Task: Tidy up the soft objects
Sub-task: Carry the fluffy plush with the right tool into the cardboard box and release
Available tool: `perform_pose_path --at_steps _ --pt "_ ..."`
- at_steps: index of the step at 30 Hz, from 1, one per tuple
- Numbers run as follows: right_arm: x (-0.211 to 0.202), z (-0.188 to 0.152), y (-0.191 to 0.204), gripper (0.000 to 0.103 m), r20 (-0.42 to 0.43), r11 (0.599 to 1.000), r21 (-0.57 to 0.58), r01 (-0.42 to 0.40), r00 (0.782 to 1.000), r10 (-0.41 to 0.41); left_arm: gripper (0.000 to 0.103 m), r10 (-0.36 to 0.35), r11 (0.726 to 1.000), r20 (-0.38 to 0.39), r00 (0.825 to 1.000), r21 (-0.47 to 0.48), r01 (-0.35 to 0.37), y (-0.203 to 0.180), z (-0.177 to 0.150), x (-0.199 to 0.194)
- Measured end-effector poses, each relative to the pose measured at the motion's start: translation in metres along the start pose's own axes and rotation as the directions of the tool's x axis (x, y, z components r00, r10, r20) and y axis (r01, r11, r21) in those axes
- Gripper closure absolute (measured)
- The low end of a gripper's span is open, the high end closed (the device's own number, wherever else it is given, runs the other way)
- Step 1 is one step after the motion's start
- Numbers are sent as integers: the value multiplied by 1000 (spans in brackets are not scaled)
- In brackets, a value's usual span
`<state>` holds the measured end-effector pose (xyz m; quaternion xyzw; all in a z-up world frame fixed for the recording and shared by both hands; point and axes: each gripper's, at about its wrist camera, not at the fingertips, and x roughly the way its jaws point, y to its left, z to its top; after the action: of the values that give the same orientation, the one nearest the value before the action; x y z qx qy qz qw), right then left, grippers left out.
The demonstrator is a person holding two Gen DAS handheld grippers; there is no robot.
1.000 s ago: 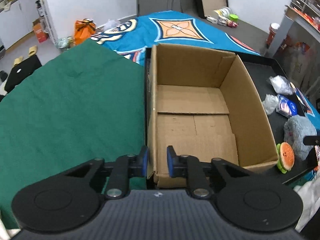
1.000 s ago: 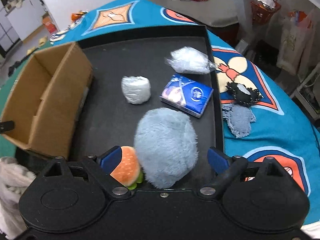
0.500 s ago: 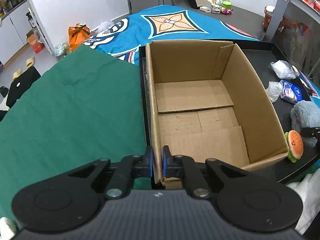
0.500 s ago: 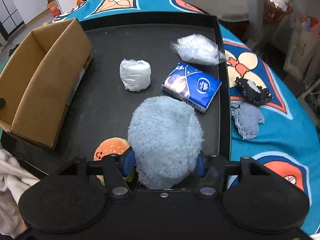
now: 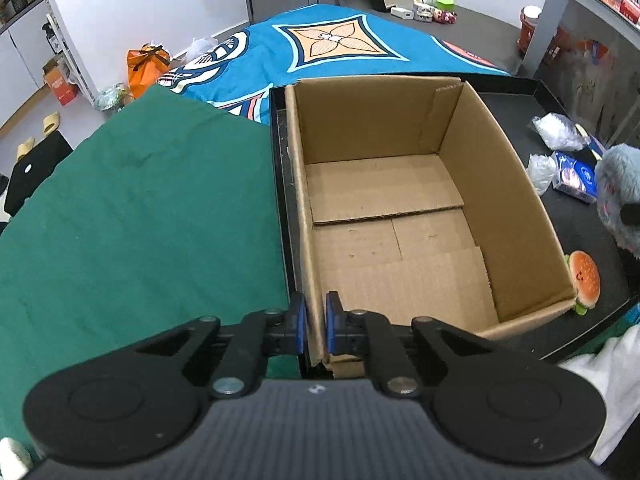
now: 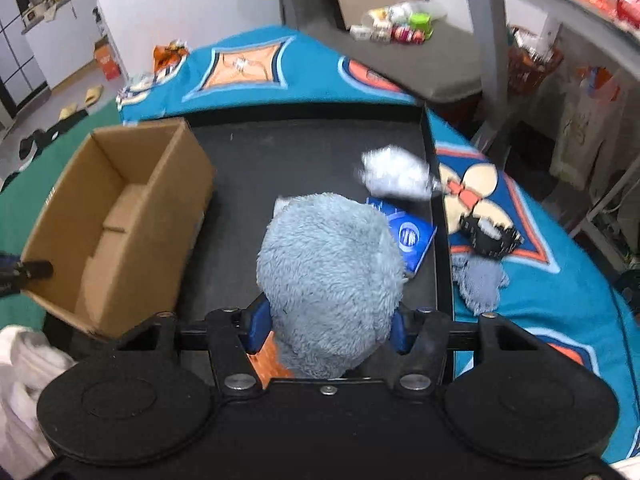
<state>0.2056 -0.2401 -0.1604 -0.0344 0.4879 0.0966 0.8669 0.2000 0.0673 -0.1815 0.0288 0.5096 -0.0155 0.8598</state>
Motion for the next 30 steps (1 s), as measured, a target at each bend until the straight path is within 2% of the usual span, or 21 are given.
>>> perform_pose_path --at_steps 4,13,20,30 --pt "-11 8 12 48 42 1000 4 -3 999 3 94 -20 999 0 1000 -50 20 6 -1 2" --pt "-24 19 49 48 105 999 -35 -22 994 26 93 -25 1000 36 999 -16 26 3 -10 -2" --pt "-27 29 80 48 137 997 -58 -46 989 53 93 -14 998 58 998 55 11 -4 -11 -3" --pt "-9 39 114 48 133 992 -88 -95 985 106 89 -106 993 36 994 59 103 -1 -11 -2"
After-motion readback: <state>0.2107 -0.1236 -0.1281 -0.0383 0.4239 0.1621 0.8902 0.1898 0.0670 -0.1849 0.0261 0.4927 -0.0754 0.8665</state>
